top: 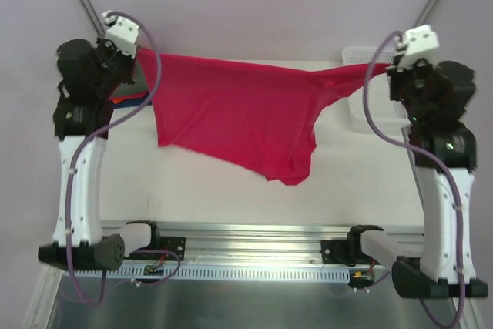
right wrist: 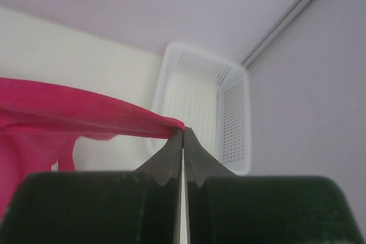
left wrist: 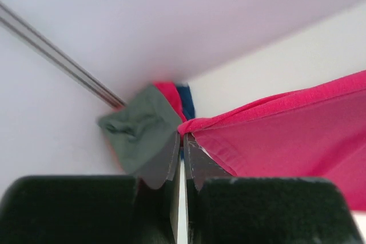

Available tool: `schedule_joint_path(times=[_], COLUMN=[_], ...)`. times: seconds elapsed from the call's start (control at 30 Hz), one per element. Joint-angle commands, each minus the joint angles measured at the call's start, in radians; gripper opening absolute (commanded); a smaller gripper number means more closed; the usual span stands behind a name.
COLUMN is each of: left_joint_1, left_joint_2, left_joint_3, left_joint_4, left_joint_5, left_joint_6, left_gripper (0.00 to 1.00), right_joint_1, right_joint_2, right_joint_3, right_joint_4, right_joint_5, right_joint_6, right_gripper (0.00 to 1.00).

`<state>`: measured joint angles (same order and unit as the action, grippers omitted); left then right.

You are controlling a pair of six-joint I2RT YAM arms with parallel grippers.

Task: Fold and stack the t-shirts
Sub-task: Flatten out the tshirt

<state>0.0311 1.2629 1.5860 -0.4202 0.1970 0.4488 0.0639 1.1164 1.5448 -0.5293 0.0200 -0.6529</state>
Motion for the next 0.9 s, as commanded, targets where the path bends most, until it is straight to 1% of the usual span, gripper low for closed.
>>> schedule_joint_path(times=[0.0,0.03,0.07,0.1,0.13,0.23,0.37,0.5,0.6,0.67,0.73,0.77,0.8,0.87], left_joint_1=[0.001,0.001,0.0,0.001,0.001,0.001,0.0,0.001,0.012,0.023,0.03,0.036,0.039,0.046], left_joint_2=[-0.198,-0.251,-0.27,-0.286,-0.284,-0.237,-0.145,-0.042,0.059,0.15,0.238,0.263,0.306,0.332], left_joint_3=[0.061,0.083,0.097,0.113,0.164,0.276,0.354,0.359,0.368,0.387,0.448,0.468,0.509,0.538], left_joint_4=[-0.029,-0.052,-0.06,-0.071,-0.084,-0.129,-0.135,-0.132,-0.115,-0.104,-0.103,-0.101,-0.103,-0.103], left_joint_5=[-0.071,-0.077,-0.082,-0.084,-0.087,-0.084,-0.068,-0.054,-0.031,-0.018,-0.011,-0.01,-0.01,-0.011], left_joint_6=[-0.033,-0.032,-0.029,-0.025,-0.024,-0.036,-0.032,0.002,0.021,0.042,0.053,0.059,0.062,0.064], left_gripper=[0.0,0.0,0.0,0.0,0.0,0.0,0.0,0.0,0.0,0.0,0.0,0.0,0.0,0.0], right_joint_1=[-0.032,-0.035,-0.035,-0.035,-0.038,-0.036,-0.038,-0.039,-0.055,-0.061,-0.093,-0.098,-0.102,-0.111], right_joint_2=[-0.186,-0.216,-0.274,-0.289,-0.299,-0.293,-0.228,-0.123,0.001,0.115,0.19,0.262,0.29,0.353], right_joint_3=[0.153,0.169,0.179,0.204,0.221,0.248,0.235,0.209,0.208,0.259,0.322,0.372,0.392,0.437], right_joint_4=[-0.084,-0.095,-0.098,-0.1,-0.109,-0.117,-0.033,0.054,0.113,0.141,0.143,0.147,0.152,0.144], right_joint_5=[0.081,0.084,0.099,0.106,0.107,0.097,0.071,0.061,0.046,0.044,0.04,0.043,0.041,0.043], right_joint_6=[0.039,0.038,0.039,0.039,0.042,0.056,0.065,0.044,0.035,0.032,0.035,0.03,0.026,0.015], right_gripper=[0.01,0.01,0.01,0.01,0.01,0.01,0.01,0.01,0.01,0.01,0.01,0.01,0.01,0.01])
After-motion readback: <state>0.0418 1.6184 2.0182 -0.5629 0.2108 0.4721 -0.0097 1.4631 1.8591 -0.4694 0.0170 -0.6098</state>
